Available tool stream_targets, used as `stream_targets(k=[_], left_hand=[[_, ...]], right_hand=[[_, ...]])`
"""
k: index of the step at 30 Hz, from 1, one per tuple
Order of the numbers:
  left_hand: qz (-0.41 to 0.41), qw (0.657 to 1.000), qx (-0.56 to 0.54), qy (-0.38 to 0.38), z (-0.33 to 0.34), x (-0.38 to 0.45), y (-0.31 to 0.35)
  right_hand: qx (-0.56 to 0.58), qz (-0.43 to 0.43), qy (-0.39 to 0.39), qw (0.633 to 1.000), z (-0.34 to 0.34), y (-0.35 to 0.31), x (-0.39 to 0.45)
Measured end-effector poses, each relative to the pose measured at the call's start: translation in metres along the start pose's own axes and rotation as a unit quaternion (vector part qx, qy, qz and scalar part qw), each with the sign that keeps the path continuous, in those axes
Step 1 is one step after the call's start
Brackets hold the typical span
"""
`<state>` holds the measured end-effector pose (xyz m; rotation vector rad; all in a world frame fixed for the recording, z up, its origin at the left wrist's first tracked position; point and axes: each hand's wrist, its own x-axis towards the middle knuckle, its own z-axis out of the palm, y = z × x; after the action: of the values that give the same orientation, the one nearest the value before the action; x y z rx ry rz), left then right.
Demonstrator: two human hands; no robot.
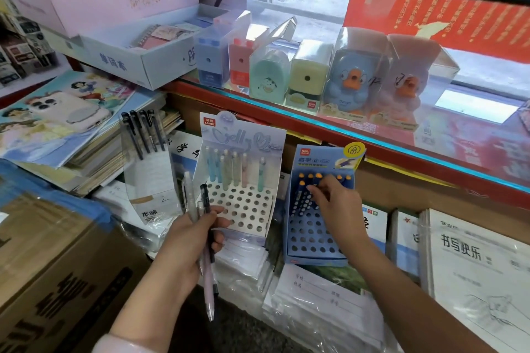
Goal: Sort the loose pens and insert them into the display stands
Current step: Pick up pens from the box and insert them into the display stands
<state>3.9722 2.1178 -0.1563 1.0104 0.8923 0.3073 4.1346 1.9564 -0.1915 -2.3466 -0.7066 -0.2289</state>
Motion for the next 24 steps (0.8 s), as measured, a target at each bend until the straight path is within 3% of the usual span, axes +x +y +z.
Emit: stream_targets(k=[13, 18, 20, 24], left_hand=[[0.001, 1.0, 0.0, -0.015, -0.002, -0.006, 0.003], [0.006, 0.998, 0.005, -0.062, -0.002, -0.013, 0.005], [0.011, 0.996, 0.022, -0.092, 0.001, -0.017, 0.006], [0.017, 0.99, 0.048, -0.133, 0.004, -0.024, 0.008]], right_hand=[[-0.005, 0.038, -0.059, 0.998, 0.012, 0.003, -0.004], [0.061, 0.051, 0.036, 0.996, -0.009, -0.024, -0.007], [0.144, 0.055, -0.022, 0.988, -0.014, -0.047, -0.007], [0.292, 0.072, -0.264, 0.916, -0.008, -0.092, -0.013]])
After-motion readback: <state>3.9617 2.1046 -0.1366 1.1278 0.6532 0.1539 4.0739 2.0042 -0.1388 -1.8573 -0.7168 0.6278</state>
